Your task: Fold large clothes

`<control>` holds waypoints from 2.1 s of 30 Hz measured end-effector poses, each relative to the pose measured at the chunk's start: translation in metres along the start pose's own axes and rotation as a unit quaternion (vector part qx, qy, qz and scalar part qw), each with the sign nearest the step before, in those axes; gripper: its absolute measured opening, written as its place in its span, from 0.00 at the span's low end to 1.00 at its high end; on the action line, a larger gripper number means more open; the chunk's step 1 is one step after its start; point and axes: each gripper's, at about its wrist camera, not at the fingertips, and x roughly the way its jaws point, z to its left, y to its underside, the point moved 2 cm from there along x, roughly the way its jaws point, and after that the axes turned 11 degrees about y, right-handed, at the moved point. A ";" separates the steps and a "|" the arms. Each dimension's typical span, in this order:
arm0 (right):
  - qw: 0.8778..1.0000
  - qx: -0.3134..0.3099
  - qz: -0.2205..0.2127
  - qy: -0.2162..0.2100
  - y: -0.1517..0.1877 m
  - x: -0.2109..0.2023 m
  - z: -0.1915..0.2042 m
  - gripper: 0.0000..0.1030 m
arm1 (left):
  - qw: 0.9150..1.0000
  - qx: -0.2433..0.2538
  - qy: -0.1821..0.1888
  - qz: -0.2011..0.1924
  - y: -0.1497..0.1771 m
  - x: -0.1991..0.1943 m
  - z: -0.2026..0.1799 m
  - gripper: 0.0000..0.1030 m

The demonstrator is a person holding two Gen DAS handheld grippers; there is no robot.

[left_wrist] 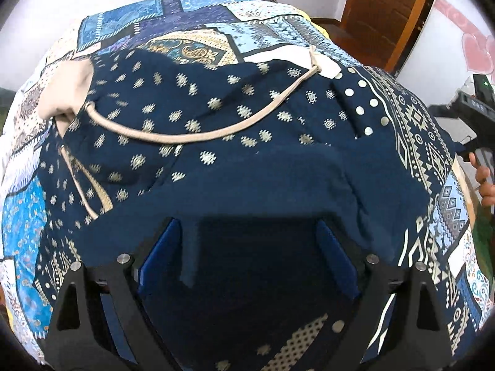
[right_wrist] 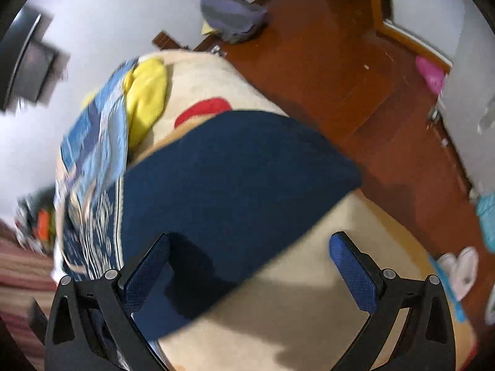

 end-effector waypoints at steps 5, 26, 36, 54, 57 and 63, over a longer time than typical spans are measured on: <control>0.999 0.038 -0.009 -0.002 -0.014 0.012 0.002 0.77 | 1.000 0.015 -0.012 -0.003 -0.005 0.002 -0.007 0.88; 0.970 -0.159 -0.159 -0.096 0.034 -0.152 0.150 0.08 | 0.992 0.041 -0.034 -0.113 0.006 -0.122 -0.017 0.88; 0.941 -0.308 -0.081 -0.115 0.154 -0.116 0.269 0.08 | 0.989 -0.004 -0.048 -0.139 0.052 -0.171 0.030 0.88; 0.937 -0.336 0.093 -0.009 0.218 -0.027 0.226 0.09 | 0.993 -0.083 -0.025 -0.078 0.103 -0.140 0.078 0.88; 0.928 -0.354 0.111 -0.016 0.228 -0.037 0.213 0.09 | 0.995 -0.064 -0.012 -0.075 0.086 -0.133 0.059 0.88; 0.935 -0.353 0.027 -0.011 0.210 -0.084 0.176 0.09 | 0.998 0.001 0.012 -0.064 0.037 -0.114 0.001 0.88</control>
